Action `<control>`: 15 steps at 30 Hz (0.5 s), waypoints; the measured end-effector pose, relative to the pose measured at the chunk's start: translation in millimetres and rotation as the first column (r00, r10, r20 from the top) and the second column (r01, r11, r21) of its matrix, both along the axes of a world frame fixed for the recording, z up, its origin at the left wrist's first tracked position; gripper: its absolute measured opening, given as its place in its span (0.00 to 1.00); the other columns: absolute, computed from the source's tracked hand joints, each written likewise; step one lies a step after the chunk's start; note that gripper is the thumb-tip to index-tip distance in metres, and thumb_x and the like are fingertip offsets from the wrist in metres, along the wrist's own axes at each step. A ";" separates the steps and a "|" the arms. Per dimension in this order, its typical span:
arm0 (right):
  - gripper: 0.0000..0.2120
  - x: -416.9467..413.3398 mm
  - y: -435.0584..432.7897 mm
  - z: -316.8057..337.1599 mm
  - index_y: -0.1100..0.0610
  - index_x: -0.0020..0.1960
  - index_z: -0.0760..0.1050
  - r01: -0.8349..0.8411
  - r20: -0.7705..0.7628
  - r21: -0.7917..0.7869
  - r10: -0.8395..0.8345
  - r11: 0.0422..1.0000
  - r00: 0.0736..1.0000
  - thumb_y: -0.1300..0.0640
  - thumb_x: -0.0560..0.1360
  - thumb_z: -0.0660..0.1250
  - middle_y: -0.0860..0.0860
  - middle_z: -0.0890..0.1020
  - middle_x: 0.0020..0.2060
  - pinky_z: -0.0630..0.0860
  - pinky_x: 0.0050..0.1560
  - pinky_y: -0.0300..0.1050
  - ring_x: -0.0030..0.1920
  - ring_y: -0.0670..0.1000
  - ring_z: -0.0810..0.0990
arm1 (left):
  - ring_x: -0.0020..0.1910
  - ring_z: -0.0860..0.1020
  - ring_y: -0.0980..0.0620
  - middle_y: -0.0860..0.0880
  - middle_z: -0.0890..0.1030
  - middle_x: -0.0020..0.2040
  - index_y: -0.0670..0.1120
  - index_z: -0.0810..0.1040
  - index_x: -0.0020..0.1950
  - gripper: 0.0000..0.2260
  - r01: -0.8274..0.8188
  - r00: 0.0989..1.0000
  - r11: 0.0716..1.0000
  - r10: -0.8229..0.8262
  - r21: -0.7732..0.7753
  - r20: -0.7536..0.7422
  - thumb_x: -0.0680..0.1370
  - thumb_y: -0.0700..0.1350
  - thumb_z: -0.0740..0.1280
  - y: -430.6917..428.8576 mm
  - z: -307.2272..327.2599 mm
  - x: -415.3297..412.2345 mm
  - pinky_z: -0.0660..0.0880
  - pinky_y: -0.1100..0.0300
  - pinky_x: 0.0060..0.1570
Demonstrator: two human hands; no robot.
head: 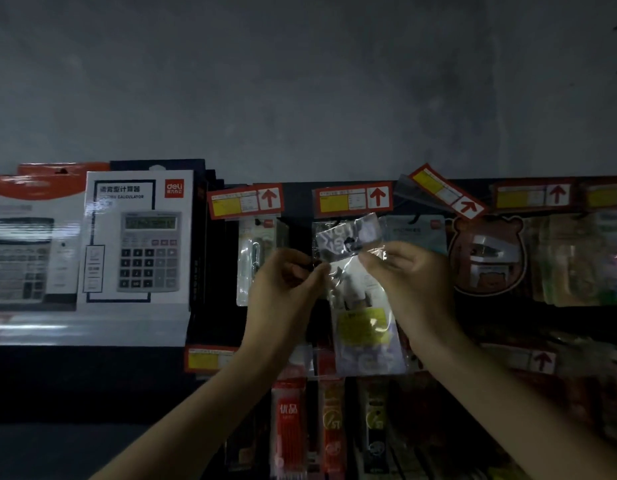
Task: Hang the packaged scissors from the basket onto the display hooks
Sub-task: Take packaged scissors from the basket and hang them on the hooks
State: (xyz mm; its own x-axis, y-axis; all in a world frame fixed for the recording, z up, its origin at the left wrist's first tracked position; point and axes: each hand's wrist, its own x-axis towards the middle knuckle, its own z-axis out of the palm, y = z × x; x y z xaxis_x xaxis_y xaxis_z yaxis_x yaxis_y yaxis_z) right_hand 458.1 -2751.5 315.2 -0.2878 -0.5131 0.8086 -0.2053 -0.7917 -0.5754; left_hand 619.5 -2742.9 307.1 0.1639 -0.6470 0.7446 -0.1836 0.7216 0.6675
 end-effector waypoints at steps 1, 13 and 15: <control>0.03 0.7 2.0 -1.1 0.50 0.44 0.84 0.057 -0.031 -0.051 -0.059 0.997 0.998 0.58 0.74 0.76 0.44 0.87 0.37 0.80 0.38 0.35 0.39 0.40 0.85 | 0.43 0.83 0.61 0.52 0.84 0.45 0.51 0.81 0.54 0.07 0.017 0.998 1.000 -0.015 -0.027 0.056 0.79 0.51 0.71 3.7 -2.0 -2.2 0.81 0.60 0.43; 0.11 15.1 41.8 -28.0 0.45 0.59 0.83 -0.040 -0.249 -0.067 0.022 0.997 0.968 0.54 0.82 0.66 0.39 0.85 0.50 0.79 0.47 0.31 0.51 0.36 0.82 | 0.59 0.82 0.41 0.38 0.83 0.58 0.41 0.80 0.63 0.14 0.499 0.866 0.849 -0.480 0.174 -0.141 0.85 0.48 0.60 30.8 1.1 -9.8 0.78 0.44 0.63; 0.10 10.1 40.0 -24.5 0.43 0.59 0.81 0.041 -0.215 -0.068 -0.055 0.997 0.975 0.53 0.79 0.70 0.38 0.82 0.51 0.79 0.46 0.33 0.52 0.38 0.81 | 0.59 0.83 0.42 0.39 0.84 0.59 0.41 0.80 0.64 0.15 0.511 0.858 0.833 -0.479 0.211 -0.187 0.86 0.46 0.58 25.5 3.4 -4.4 0.80 0.47 0.60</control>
